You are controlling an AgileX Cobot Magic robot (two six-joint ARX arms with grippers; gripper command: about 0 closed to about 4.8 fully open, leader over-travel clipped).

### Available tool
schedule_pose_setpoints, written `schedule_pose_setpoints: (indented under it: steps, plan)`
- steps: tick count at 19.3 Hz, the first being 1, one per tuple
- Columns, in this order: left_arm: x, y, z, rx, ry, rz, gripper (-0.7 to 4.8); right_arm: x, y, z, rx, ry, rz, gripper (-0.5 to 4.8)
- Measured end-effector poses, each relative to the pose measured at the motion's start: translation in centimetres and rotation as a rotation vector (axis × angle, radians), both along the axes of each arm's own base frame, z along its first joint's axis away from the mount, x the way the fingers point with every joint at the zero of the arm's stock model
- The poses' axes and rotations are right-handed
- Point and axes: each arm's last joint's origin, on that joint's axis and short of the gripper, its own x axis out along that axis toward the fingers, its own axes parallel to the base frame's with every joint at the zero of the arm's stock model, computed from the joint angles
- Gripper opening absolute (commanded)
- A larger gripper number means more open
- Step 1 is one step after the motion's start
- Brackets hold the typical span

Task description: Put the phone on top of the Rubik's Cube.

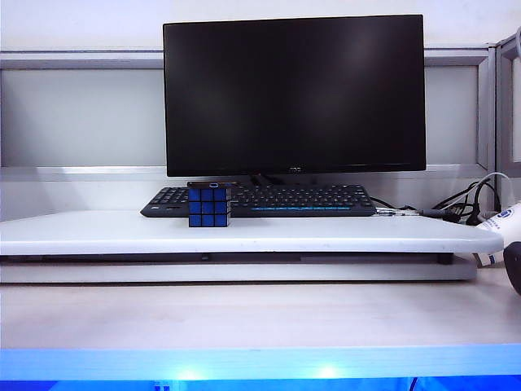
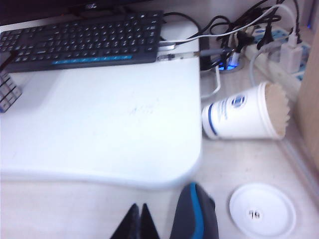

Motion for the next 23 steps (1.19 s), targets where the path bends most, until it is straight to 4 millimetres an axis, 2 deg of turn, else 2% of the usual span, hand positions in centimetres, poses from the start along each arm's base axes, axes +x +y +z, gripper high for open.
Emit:
schedule_pose_setpoints:
  steps: [12, 23]
  plan:
    - [0.0, 0.1, 0.0, 0.031, -0.001, 0.046, -0.05, -3.5, 0.1, -5.3, -0.003, -0.006, 0.000, -0.08]
    - [0.0, 0.1, 0.0, 0.028, -0.001, 0.046, -0.05, -3.7, 0.1, -5.3, -0.009, -0.023, 0.006, -0.08]
